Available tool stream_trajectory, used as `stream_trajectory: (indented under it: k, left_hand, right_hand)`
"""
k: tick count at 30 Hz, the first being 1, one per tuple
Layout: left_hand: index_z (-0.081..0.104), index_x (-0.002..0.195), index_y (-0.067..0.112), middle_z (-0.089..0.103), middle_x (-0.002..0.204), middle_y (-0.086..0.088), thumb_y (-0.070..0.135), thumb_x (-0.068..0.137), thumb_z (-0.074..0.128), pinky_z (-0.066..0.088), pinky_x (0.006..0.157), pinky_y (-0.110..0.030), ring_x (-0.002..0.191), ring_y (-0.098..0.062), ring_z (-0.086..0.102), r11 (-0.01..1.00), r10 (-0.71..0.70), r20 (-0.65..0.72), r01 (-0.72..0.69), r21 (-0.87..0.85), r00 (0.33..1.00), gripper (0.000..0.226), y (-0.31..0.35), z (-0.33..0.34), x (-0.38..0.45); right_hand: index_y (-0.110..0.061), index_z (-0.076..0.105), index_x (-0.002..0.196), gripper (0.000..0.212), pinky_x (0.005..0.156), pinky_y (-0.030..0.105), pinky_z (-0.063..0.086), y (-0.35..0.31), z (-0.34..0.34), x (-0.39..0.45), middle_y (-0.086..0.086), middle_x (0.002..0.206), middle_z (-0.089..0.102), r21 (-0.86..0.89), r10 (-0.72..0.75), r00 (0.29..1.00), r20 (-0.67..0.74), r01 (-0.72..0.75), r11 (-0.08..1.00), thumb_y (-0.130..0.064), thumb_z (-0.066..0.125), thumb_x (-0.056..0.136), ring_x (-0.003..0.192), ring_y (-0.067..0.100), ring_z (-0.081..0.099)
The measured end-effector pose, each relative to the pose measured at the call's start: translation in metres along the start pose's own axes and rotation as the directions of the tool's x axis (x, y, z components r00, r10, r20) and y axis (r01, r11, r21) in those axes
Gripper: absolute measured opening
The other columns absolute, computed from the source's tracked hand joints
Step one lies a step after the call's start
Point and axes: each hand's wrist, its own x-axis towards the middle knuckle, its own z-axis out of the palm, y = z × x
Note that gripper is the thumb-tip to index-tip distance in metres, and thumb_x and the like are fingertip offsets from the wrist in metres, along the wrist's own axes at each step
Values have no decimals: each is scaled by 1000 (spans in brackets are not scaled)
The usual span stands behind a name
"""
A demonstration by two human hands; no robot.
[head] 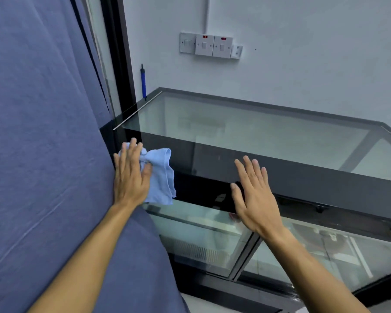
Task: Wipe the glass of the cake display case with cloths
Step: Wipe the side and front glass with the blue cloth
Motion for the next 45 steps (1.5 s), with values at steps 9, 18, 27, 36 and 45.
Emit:
stream_trajectory:
  k: [9, 18, 27, 36, 45]
  left_hand:
    - [5, 158, -9, 9, 164, -36, 56, 109, 21, -13, 128, -35, 156, -36, -6, 959, 146, -59, -126, 256, 988, 83, -146, -17, 20]
    - [11, 151, -21, 14, 153, -53, 43, 110, 24, -14, 128, -38, 146, -59, 5, 972, 183, -235, -141, 186, 955, 77, -179, 38, -2]
    - [13, 164, 6, 13, 168, -29, 49, 102, 35, -3, 128, -51, 156, -48, 6, 946, 323, -401, -293, 137, 857, 78, -161, 61, -7]
    - [11, 166, 22, 0, 172, -21, 55, 105, 31, -15, 127, -37, 158, -43, -2, 929, 366, -305, -325, 179, 879, 72, -173, 46, -13]
    - [-20, 157, 36, -34, 163, -4, 67, 95, 9, -8, 129, -48, 155, -30, -25, 813, 454, 44, -435, 387, 890, 74, -253, 17, -16]
  right_hand:
    - [-18, 3, 165, 80, 128, 48, -11, -59, 149, -5, 8, 171, -18, -193, -86, 936, -340, 20, 981, -43, 45, 102, 156, 31, -22]
    - [-18, -7, 164, 89, 126, 48, -14, -51, 187, 17, 4, 166, -29, -315, -149, 802, -578, -51, 948, -51, 47, 102, 153, 26, -28]
    - [-19, 23, 164, 66, 128, 53, 1, -44, 204, 27, 22, 167, 16, -505, -365, 651, -665, -32, 863, -38, 45, 104, 152, 50, 18]
    - [-7, 14, 164, 82, 129, 54, 7, -88, 251, 19, 18, 171, 7, -500, -429, 711, -558, 125, 857, -46, 47, 99, 159, 37, 4]
    - [-4, 10, 164, 85, 128, 54, 12, -91, 275, 31, 20, 171, 6, -567, -437, 643, -629, 5, 824, -54, 37, 101, 159, 38, 4]
